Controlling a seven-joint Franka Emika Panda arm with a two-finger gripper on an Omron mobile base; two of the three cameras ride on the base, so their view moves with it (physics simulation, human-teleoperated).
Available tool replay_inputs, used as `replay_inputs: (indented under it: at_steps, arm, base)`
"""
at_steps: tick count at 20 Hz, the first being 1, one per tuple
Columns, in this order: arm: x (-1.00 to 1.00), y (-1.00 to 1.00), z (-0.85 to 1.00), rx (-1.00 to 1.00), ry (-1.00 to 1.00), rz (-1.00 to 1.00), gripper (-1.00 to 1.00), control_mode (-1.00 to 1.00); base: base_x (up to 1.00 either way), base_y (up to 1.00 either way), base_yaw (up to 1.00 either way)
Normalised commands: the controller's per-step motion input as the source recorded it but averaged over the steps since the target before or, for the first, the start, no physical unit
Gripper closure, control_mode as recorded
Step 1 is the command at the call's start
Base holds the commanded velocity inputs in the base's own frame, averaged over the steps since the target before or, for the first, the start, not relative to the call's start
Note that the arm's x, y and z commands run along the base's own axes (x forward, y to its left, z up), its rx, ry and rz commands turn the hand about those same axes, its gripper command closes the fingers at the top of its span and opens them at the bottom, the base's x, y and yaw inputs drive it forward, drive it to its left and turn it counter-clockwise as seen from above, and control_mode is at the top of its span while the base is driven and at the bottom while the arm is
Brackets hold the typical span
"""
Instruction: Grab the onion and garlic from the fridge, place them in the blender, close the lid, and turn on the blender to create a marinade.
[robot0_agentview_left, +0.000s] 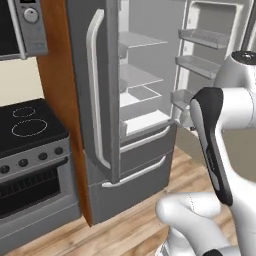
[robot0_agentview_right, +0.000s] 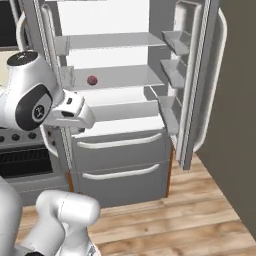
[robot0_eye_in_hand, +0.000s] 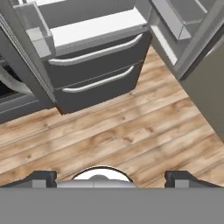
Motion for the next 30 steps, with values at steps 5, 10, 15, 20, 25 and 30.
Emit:
replay_inputs:
  at_steps: [5, 10, 15, 20, 25, 30]
  arm:
    - [0.00, 0.00, 0.00, 0.00, 0.00, 0.00, -1.00, 1.00]
    - [0.00, 0.00, 0.00, 0.00, 0.00, 0.00, -1.00, 1.00]
    - [0.00, 0.00, 0.00, 0.00, 0.00, 0.00, -1.00, 1.00]
    - [0.00, 0.00, 0.00, 0.00, 0.00, 0.00, -1.00, 1.00]
    - [0.00, 0.00, 0.00, 0.00, 0.00, 0.00, -1.00, 1.00]
    - [0.00, 0.00, 0.00, 0.00, 0.00, 0.00, -1.00, 1.00]
  base:
    - [0.37, -0.65, 0.43]
    - [0.34, -0.44, 0.56]
    - [0.35, -0.40, 0.25]
    - [0.15, 0.00, 0.02]
    - [0.64, 0.00, 0.00]
    - [0.53, -0.01, 0.00]
